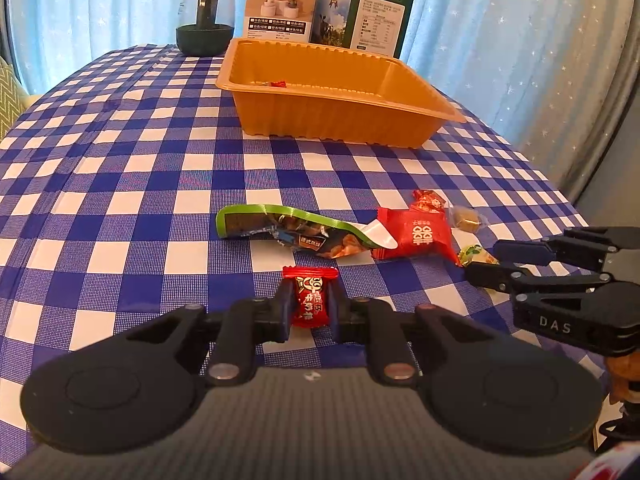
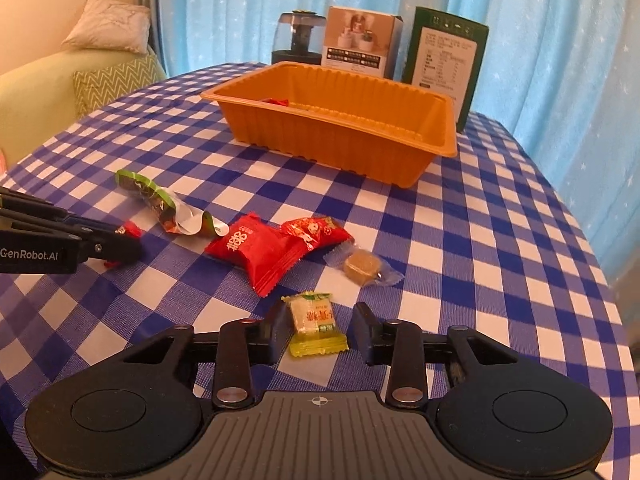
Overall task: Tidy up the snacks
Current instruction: 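Grasp the small red candy with the left tool while the right tool grasps the yellow candy, then carry both candies over the orange tray and open both tools to drop them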
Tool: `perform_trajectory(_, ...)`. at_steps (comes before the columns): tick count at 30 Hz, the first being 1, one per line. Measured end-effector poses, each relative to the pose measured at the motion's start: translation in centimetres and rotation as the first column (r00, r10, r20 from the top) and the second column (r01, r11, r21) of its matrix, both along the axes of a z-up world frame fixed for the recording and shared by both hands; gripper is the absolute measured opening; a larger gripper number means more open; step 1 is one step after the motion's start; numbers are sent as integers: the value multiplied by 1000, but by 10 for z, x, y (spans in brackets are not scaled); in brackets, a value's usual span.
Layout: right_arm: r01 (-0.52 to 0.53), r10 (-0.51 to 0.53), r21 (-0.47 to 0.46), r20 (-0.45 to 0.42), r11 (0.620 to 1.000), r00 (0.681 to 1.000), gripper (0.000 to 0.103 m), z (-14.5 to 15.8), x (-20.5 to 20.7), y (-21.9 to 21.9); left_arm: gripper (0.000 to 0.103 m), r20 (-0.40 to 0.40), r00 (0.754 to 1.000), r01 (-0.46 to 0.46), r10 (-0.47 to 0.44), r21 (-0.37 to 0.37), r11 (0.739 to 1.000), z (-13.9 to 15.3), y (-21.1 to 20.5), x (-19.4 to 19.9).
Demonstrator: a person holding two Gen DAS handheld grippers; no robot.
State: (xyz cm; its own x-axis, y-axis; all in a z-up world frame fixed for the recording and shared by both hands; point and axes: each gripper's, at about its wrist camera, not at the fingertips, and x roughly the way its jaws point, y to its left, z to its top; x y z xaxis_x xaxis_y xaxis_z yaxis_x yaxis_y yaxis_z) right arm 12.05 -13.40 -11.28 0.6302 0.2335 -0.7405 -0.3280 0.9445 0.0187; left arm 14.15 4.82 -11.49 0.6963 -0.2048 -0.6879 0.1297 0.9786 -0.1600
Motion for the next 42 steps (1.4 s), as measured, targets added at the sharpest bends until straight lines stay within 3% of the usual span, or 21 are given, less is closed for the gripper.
perform_trajectory(4, 16, -16, 12, -11, 1000, 1000, 37, 0, 2, 0, 16, 0, 1000, -1, 1, -1, 1000, 0, 0, 0)
perform_trajectory(6, 22, -21, 23, -24, 999, 999, 23, 1, 2, 0, 16, 0, 1000, -1, 1, 0, 1000, 0, 0, 0)
perform_trajectory(16, 46, -46, 4, 12, 999, 999, 22, 11, -9, 10, 16, 12, 1000, -5, 5, 5, 1000, 1, 1, 0)
perform_trajectory(42, 72, -78, 86, 70, 994, 995, 22, 45, -4, 16, 16, 89, 995, 43, -46, 40, 998, 31, -16, -1)
